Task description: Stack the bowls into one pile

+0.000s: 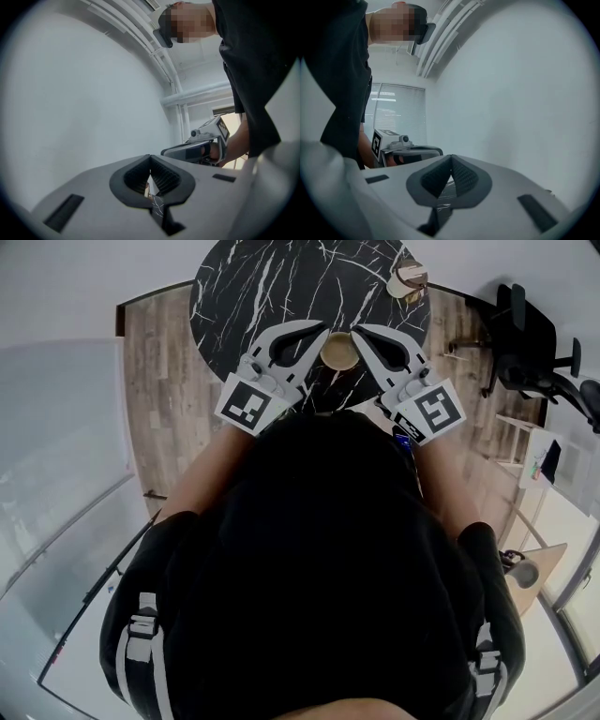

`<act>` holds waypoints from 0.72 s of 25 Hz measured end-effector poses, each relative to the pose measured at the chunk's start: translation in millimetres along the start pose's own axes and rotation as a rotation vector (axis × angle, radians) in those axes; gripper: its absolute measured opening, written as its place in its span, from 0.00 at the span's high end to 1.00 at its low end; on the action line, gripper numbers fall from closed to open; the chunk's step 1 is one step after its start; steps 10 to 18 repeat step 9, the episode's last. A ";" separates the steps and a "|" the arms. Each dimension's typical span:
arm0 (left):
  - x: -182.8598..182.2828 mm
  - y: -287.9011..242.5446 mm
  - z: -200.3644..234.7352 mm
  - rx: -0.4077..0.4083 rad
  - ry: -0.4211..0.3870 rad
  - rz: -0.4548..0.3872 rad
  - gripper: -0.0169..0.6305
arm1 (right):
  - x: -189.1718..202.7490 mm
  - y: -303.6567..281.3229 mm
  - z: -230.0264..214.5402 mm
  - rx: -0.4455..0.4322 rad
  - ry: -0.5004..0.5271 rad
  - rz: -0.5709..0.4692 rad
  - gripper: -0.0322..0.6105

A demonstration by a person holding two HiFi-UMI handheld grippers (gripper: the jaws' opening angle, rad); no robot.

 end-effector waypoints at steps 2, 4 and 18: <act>0.0 -0.3 -1.5 0.004 -0.002 -0.002 0.97 | 0.1 1.3 -1.3 0.004 -0.001 -0.001 0.95; 0.3 -0.4 -1.8 0.006 -0.002 -0.003 0.97 | -0.4 1.6 -2.0 0.007 0.001 0.000 0.95; 2.4 1.1 -0.2 0.008 -0.005 0.004 0.97 | -0.8 -0.2 -1.8 0.007 0.004 0.004 0.95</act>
Point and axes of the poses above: the fingertips, and each gripper's own axes: y backward along the fingers, z to its left, x out of its underside, the point moved 1 cm from there along y, backward along the fingers, and after that the axes turned 12 degrees about -x, right-handed, at the moved point
